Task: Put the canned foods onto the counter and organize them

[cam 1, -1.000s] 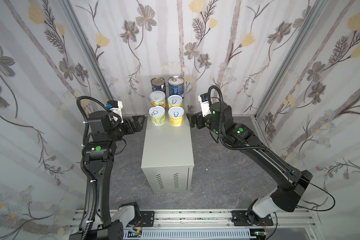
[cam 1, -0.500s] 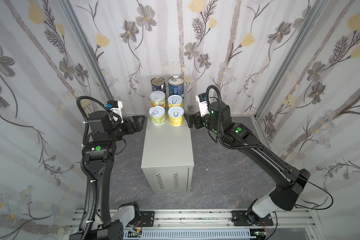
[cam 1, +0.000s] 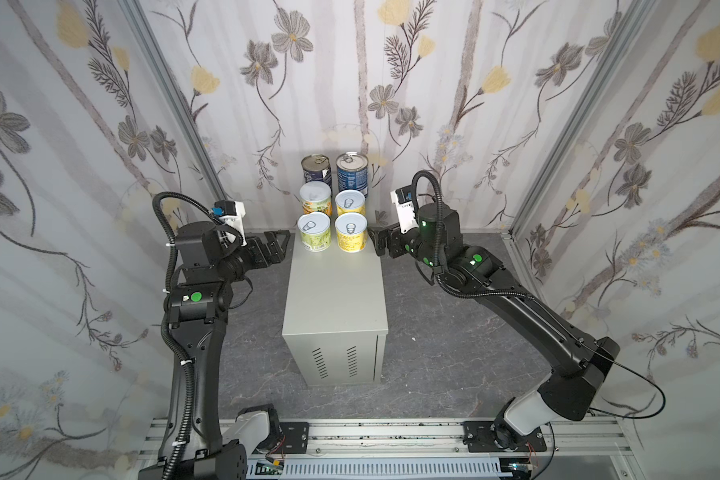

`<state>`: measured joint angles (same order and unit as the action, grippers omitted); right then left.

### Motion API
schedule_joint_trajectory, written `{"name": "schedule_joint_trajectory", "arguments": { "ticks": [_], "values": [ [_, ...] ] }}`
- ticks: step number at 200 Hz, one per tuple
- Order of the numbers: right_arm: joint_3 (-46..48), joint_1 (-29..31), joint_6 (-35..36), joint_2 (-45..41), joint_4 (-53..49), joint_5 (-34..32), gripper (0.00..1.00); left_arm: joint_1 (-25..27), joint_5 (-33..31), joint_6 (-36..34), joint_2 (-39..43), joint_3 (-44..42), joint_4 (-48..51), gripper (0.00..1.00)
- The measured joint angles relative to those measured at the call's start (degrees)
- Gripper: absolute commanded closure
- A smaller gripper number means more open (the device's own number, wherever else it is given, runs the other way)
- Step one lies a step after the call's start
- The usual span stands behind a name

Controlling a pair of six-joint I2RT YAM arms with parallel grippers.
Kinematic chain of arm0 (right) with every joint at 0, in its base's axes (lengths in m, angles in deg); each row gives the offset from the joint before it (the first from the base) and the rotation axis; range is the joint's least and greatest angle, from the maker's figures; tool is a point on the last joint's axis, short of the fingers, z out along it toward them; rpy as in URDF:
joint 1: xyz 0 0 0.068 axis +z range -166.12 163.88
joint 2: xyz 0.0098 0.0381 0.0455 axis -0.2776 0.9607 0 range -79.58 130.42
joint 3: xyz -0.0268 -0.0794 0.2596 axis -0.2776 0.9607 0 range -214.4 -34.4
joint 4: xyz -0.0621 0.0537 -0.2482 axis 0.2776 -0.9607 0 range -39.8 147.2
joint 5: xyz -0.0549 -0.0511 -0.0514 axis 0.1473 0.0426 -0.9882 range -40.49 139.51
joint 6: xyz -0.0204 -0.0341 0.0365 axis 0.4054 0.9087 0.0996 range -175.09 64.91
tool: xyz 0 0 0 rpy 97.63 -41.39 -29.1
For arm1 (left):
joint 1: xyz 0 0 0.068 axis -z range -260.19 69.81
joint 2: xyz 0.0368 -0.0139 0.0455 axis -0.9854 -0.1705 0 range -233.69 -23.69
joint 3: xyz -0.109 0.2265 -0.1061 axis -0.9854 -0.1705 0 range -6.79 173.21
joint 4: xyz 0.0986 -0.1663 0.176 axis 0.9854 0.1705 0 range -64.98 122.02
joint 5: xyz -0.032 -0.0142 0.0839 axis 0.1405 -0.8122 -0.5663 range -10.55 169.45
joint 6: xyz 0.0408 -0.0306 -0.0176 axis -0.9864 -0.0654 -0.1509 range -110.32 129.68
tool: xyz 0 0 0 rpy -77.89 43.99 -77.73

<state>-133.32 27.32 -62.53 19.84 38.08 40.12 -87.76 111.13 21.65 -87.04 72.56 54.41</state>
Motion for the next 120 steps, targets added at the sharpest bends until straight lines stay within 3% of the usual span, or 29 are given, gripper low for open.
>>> {"name": "schedule_joint_trajectory", "arguments": {
  "ticks": [120],
  "values": [
    [0.07, 0.22, 0.00, -0.13, -0.04, -1.18, 0.00, 0.00, 0.00, 0.00, 0.00, 0.00, 0.00, 0.00]
  ]
}}
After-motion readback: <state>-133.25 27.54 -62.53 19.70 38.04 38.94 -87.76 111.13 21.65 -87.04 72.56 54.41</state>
